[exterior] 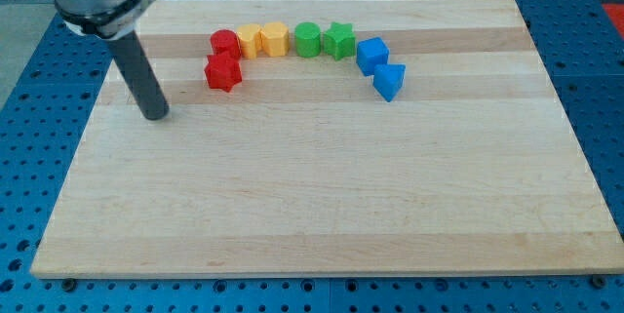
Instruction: Touch the bottoms of yellow blocks and green circle
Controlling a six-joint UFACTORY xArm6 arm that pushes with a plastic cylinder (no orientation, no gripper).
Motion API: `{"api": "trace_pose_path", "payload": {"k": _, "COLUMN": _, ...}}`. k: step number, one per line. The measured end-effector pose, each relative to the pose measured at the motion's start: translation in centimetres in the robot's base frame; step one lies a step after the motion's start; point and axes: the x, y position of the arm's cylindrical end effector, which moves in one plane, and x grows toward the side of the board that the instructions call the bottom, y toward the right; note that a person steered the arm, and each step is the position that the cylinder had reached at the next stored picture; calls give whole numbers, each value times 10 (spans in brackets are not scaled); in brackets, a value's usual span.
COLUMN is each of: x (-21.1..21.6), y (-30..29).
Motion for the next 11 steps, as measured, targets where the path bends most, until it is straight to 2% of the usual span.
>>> {"api": "trace_pose_path", "payload": {"k": 1, "x": -7, "y": 102}}
{"api": "trace_pose_path", "payload": {"k": 2, "x": -10, "y": 114}}
{"api": "trace_pose_path", "payload": {"k": 3, "x": -51, "y": 114}}
{"api": "trace_pose_path", "payload": {"k": 5, "x": -70, "y": 114}}
{"api": "trace_pose_path", "payload": {"k": 11, "x": -64, "y": 78}}
